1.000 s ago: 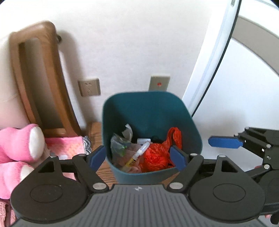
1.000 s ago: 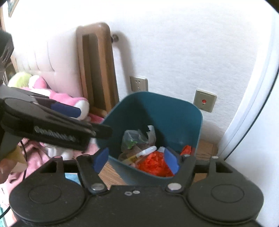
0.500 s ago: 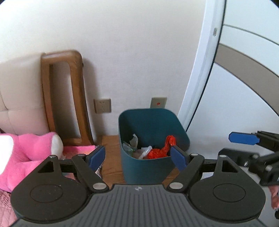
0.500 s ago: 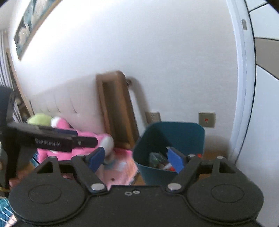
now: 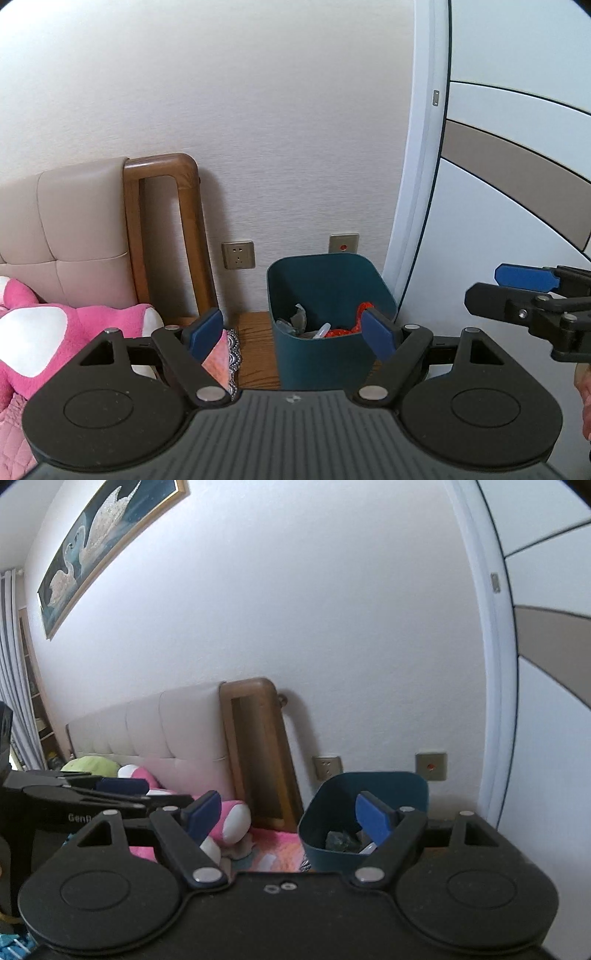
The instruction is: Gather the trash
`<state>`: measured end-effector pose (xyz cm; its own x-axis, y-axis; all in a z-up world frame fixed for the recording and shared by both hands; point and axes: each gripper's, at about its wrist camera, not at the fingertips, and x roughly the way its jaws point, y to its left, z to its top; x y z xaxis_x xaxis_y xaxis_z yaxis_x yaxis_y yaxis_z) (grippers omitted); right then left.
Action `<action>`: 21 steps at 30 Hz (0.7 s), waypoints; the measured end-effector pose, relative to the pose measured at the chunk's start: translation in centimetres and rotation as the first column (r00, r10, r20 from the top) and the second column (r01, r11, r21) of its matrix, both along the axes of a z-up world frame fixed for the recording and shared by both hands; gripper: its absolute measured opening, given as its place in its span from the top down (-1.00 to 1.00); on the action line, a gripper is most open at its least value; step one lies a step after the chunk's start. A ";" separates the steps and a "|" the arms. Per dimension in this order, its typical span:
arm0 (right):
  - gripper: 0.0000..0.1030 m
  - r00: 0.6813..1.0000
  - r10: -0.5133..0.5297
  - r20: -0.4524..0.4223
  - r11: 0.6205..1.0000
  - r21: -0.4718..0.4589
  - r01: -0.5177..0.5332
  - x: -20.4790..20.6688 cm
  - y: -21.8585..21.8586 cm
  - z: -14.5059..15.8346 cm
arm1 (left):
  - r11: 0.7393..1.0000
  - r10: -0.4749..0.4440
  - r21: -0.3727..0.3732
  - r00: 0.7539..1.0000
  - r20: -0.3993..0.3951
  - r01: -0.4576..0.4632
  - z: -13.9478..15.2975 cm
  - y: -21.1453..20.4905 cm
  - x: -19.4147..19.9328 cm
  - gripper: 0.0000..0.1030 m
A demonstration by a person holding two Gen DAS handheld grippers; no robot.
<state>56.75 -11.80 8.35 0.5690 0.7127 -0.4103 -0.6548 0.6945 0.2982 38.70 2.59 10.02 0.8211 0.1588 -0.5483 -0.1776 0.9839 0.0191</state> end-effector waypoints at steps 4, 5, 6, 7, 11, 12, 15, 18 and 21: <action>-0.55 1.000 -0.012 0.016 0.999 -0.029 0.012 -1.1 0.0 -0.2 | 1.000 0.006 -0.025 1.000 0.007 -0.006 0.0 -0.4 -1.2 -0.59; -0.56 1.000 -0.015 0.023 0.999 -0.038 0.016 -1.4 0.1 -0.2 | 1.000 0.007 -0.027 1.000 0.008 -0.007 -0.1 -0.5 -1.4 -0.59; -0.56 0.999 -0.021 0.027 0.999 -0.046 0.022 -1.6 0.2 -0.2 | 1.000 0.008 -0.026 1.000 0.006 -0.008 -0.1 -0.6 -1.6 -0.60; -0.56 0.999 -0.026 0.030 0.998 -0.050 0.027 -1.9 0.2 -0.2 | 1.000 0.011 -0.024 1.000 0.004 -0.011 -0.2 -0.7 -1.8 -0.60; -0.56 0.999 -0.034 0.023 0.998 -0.059 0.035 -2.9 0.1 -0.1 | 1.000 0.012 -0.027 1.000 -0.003 -0.012 -0.3 -1.1 -2.3 -0.60; -0.56 0.999 -0.042 0.031 0.997 -0.068 0.044 -3.2 0.1 0.0 | 1.000 0.009 -0.022 1.000 0.000 -0.009 -0.2 -1.3 -2.5 -0.60; -0.56 0.998 -0.049 0.042 0.995 -0.081 0.052 -4.1 -0.2 0.5 | 1.000 0.016 -0.002 1.000 0.014 -0.016 0.1 -1.5 -3.1 -0.61; -0.57 0.997 -0.061 0.051 0.994 -0.084 0.066 -4.7 -0.4 0.7 | 1.000 0.016 0.007 1.000 0.024 -0.016 0.4 -1.8 -3.7 -0.61; -0.57 0.995 -0.077 0.057 0.993 -0.084 0.081 -5.0 -0.5 0.8 | 1.000 0.017 0.006 1.000 0.023 -0.017 0.6 -1.9 -4.0 -0.61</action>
<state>51.75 -12.35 9.12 0.6449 0.6279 -0.4357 -0.6103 0.7662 0.2011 34.72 0.65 10.63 0.8304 0.1762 -0.5286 -0.1946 0.9807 0.0211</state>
